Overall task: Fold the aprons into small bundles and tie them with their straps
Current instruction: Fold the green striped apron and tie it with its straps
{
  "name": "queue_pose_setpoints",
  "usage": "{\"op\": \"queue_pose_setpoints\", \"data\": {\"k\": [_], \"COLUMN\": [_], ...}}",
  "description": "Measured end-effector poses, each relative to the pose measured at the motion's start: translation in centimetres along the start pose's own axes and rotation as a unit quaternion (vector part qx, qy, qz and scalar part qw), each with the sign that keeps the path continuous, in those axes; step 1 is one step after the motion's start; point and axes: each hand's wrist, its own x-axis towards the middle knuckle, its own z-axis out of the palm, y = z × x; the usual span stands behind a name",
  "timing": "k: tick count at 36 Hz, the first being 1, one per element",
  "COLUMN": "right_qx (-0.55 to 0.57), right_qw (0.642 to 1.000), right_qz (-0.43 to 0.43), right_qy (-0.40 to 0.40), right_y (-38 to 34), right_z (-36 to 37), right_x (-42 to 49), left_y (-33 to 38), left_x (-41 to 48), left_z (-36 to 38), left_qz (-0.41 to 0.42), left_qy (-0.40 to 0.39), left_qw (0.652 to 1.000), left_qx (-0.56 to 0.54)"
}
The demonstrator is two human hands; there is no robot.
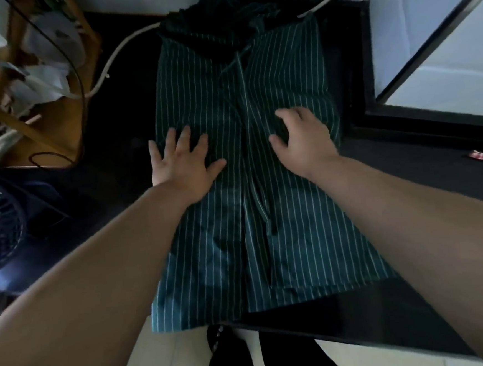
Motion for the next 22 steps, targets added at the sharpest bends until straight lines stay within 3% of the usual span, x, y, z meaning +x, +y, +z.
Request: {"op": "queue_pose_setpoints", "data": {"k": [2,4,8,14,22], "right_qx": [0.039,0.090,0.084,-0.015,-0.093], "right_qw": [0.998,0.995,0.985,0.982,0.968], "right_qz": [-0.001,0.049,0.103,0.092,-0.007], "right_qy": [0.042,0.007,-0.113,-0.167,-0.233], "right_y": [-1.0,-1.7,-2.2,-1.4,-1.1], "right_z": [0.1,0.4,1.9,3.1,2.5], "right_x": [-2.1,-4.6,-9.7,-14.5,-16.7], "left_y": [0.1,0.3,1.3,2.9,2.4], "left_x": [-2.1,-5.1,-10.9,-15.2,-16.9], "left_z": [0.0,0.6,2.5,5.2,5.7], "left_qz": [-0.010,-0.018,-0.033,-0.030,-0.034], "left_qy": [0.075,0.120,0.041,-0.037,-0.041], "left_qw": [0.995,0.983,0.971,0.993,0.994], "left_qx": [-0.063,-0.140,-0.234,-0.112,-0.094]}}
